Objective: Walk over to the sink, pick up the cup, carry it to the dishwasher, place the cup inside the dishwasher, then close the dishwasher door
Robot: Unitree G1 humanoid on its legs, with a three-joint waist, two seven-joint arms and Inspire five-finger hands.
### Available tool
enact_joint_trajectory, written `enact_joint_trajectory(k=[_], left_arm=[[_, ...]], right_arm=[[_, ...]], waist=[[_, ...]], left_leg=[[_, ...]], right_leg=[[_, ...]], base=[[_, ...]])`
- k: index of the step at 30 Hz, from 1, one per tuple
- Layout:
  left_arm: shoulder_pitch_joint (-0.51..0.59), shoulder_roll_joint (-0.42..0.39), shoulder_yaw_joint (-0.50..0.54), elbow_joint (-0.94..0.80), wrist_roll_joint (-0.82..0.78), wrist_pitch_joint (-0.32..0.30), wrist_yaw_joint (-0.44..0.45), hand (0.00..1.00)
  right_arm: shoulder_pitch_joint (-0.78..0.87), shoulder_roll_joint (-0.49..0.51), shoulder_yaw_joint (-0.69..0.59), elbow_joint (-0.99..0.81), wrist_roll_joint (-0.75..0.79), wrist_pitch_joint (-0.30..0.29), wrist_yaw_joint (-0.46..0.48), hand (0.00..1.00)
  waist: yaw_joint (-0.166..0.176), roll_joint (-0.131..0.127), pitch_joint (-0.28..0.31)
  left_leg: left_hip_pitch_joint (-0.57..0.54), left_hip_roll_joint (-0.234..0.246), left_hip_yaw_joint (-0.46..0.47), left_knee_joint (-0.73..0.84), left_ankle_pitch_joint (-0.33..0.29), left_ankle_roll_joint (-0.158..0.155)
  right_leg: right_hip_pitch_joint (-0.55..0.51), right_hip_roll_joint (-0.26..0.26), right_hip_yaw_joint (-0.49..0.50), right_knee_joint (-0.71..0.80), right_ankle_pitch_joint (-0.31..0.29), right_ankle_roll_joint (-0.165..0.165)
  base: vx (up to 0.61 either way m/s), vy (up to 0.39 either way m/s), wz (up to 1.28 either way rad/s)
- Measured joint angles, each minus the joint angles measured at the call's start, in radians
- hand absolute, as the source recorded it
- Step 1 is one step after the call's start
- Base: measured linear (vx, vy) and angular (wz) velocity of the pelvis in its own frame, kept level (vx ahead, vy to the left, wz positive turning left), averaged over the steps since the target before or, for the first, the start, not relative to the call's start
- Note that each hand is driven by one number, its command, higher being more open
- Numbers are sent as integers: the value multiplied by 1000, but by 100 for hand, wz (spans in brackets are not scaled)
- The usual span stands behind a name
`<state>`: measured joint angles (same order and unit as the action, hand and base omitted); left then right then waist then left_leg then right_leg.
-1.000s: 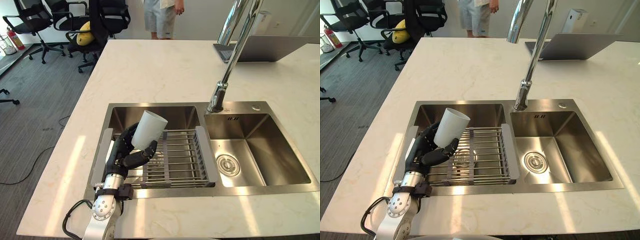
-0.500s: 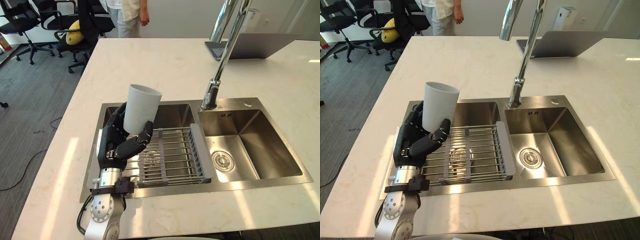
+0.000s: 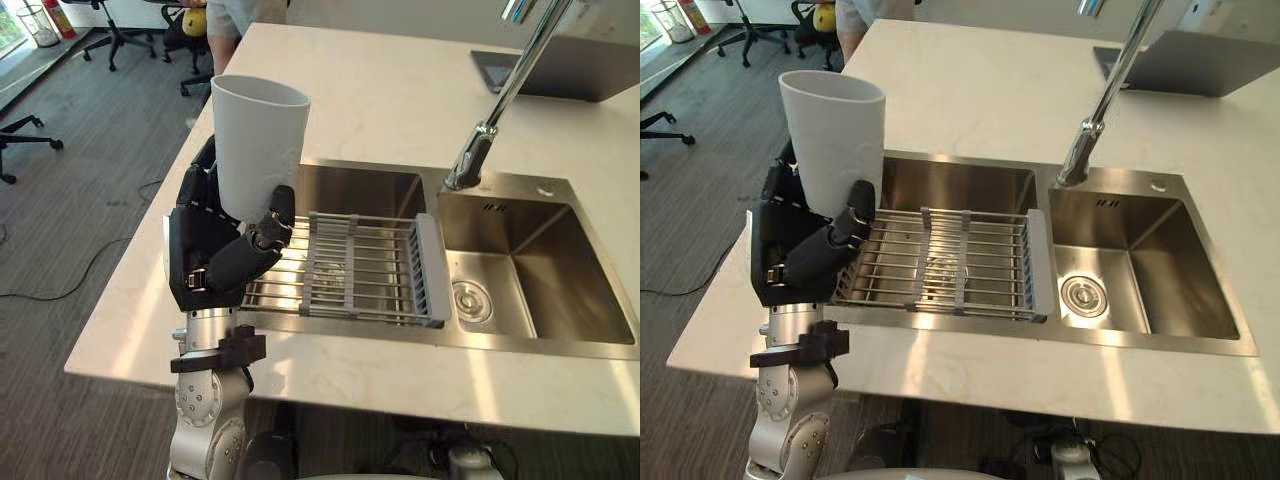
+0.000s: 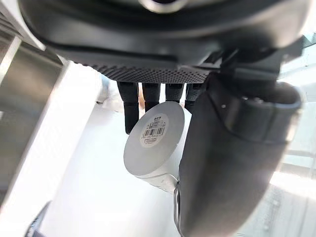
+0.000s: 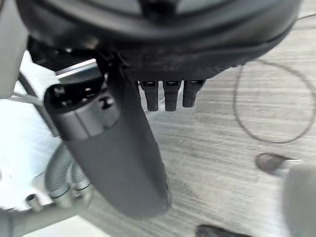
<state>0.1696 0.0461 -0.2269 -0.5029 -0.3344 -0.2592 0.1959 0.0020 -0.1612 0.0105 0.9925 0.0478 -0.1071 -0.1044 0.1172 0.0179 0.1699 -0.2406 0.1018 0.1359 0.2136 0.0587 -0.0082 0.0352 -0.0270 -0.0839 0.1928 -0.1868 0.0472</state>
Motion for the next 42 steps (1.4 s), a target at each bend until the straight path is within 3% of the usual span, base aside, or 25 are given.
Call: enact_joint_trajectory(k=[2,3,4,5,6,7,9,11,12,13,16,20,27,32,35,39,41,42], left_arm=[[-5,-1,-27,7,0,0,-2,30],[-5,7,-40,7,0,0,-3,30],[-13,21,-62,7,-1,1,-8,30],[-21,28,-71,6,-1,0,-18,30],[-24,31,-73,6,-1,0,-20,30],[-34,29,-83,6,-3,-1,-25,30],[-46,24,-94,9,-4,-1,-30,30],[-56,14,-104,22,-12,-3,-30,30],[-74,5,-111,49,-23,-6,-28,30],[-94,22,-114,78,-29,-7,-26,30],[-104,36,-115,125,-35,4,-16,30],[-104,38,-117,112,-38,4,-16,30],[-96,38,-154,112,-37,5,-24,30],[-54,30,-152,112,-37,5,-28,30],[-9,21,-136,110,-37,5,-28,30],[10,9,-105,95,-38,5,-27,30],[10,8,-97,93,-41,5,-26,30],[10,8,-92,87,-48,5,-22,30]], right_arm=[[-1,1,0,0,6,-2,-1,90],[0,2,-6,0,10,-4,-5,90],[11,3,-25,3,11,-6,-14,90],[17,1,-39,15,12,-3,-26,90],[23,-3,-44,18,18,-1,-28,90],[47,-9,-43,14,34,-2,-29,90],[71,-8,-43,14,42,-2,-29,90],[92,-5,-44,11,47,-2,-30,90],[101,-5,-52,6,48,-2,-29,90],[99,16,-53,2,47,-1,-29,90],[120,50,-52,-28,47,-5,-25,90],[106,71,-50,-28,47,-5,-22,90],[110,68,-40,-43,91,-4,-8,90],[127,57,44,-154,149,-7,9,90],[123,65,97,-217,156,-18,18,90],[88,78,136,-249,155,-36,17,90],[68,78,147,-250,150,-38,11,90],[56,79,146,-250,146,-38,7,90]], waist=[[-2,17,9],[-5,13,10],[-22,-4,20],[-27,-10,24],[-26,-14,25],[-32,-10,21],[-43,-2,12],[-61,14,-6],[-73,33,-28],[-79,7,-40],[-87,-23,-57],[-91,-23,-61],[-103,-11,-95],[-102,-7,-124],[-99,-7,-141],[-66,-5,-144],[-51,-5,-143],[-50,-3,-141]], left_leg=[[-3,16,-36,-3,32,-25],[-4,7,-63,-32,59,-62],[-34,-6,-70,41,28,-48],[-48,-19,-59,156,-30,-3],[-46,-18,-50,201,-65,0],[-19,1,-37,275,-138,-7],[41,45,-36,295,-194,-30],[116,75,-25,223,-232,-73],[165,68,-11,85,-245,-84],[182,27,-3,0,-210,-68],[186,-31,-10,-26,-192,-48],[194,-46,-1,-26,-192,-48],[200,-21,2,-37,-191,-45],[208,-20,-10,-72,-170,-44],[217,-26,-46,-96,-152,-46],[156,-38,-139,-83,-120,-55],[119,-44,-133,-81,-92,-59],[103,-39,-73,-111,-72,-39]], right_leg=[[2,24,-23,18,11,-18],[-9,17,-49,16,13,-34],[-20,-6,-101,18,17,-47],[-28,-33,-119,15,23,-56],[-28,-44,-126,8,32,-53],[-31,-64,-151,-14,56,-44],[-37,-79,-186,-32,79,-29],[-44,-87,-216,-39,91,-8],[-57,-95,-230,-42,102,15],[-70,-118,-231,-55,123,35],[-48,-157,-218,-98,153,70],[-34,-169,-208,-114,170,72],[-37,-137,-197,-114,169,69],[-32,-132,-210,-118,167,66],[-11,-133,-248,-127,166,64],[0,-138,-354,-129,160,56],[2,-146,-410,-127,158,52],[9,-158,-459,-124,156,51]], base=[[-283,-75,40],[-333,-28,77],[-389,6,93],[-288,14,84],[-225,62,68],[-145,78,51],[-136,161,62],[-82,228,57],[-36,268,46],[-26,288,39],[13,197,27],[-8,77,2],[-29,-46,-6],[0,-29,9],[26,-25,35],[-42,-33,74],[-117,-1,98],[-156,59,156]])
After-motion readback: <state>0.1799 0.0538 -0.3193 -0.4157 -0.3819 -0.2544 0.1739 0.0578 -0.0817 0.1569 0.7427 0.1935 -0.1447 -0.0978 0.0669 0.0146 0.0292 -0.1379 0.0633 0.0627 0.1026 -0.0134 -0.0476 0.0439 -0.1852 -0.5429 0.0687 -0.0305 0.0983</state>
